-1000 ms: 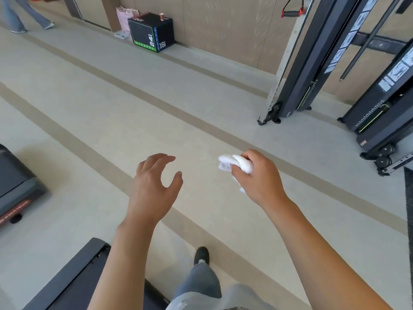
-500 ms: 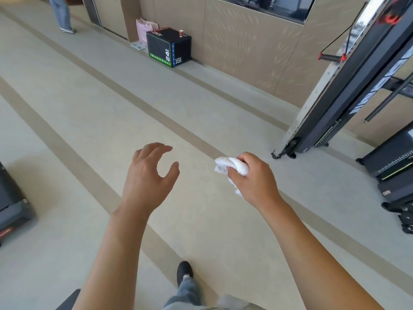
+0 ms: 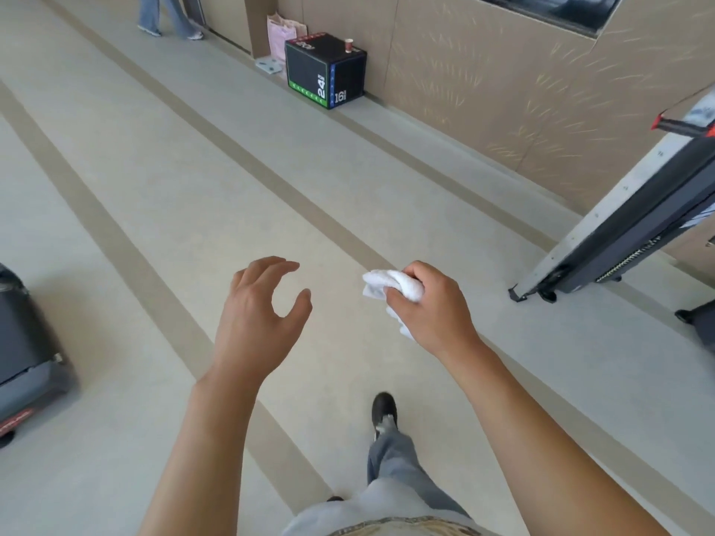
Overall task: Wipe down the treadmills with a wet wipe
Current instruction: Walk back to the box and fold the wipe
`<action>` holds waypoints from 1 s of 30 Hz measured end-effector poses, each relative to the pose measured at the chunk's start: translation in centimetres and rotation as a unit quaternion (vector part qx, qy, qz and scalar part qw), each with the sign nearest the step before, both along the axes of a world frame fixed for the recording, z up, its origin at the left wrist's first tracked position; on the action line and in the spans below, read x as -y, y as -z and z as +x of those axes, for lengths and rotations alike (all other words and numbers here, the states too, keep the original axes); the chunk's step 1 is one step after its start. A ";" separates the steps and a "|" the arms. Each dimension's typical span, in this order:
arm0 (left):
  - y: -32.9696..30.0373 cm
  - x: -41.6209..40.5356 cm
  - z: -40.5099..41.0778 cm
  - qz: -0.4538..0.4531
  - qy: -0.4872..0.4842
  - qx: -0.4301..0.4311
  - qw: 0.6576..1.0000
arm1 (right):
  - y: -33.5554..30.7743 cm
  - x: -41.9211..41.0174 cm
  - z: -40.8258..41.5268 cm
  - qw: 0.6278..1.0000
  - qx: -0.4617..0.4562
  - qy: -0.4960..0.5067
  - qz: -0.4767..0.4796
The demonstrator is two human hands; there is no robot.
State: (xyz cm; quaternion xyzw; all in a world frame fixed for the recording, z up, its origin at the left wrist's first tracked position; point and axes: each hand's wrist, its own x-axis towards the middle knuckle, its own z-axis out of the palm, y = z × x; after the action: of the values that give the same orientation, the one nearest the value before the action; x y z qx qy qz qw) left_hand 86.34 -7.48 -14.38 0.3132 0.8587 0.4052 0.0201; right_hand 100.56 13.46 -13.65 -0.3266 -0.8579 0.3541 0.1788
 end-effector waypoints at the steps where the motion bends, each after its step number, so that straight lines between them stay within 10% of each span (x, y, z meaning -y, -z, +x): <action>1: 0.1 -0.6 -1.1 -0.002 -0.004 0.000 1.000 | 0.2 -0.8 -1.4 1.000 0.000 -0.003 -0.001; 30: -0.3 -34.1 -40.5 -0.053 -0.048 -0.033 0.997 | 0.6 -35.8 -41.9 0.999 -0.018 -0.038 0.000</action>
State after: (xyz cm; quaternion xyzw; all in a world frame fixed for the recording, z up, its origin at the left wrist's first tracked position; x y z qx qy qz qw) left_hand 45.85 26.57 -14.11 0.2831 0.8932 0.3493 -0.0118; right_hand 58.64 49.30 -14.25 -0.2876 -0.8662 0.3663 0.1810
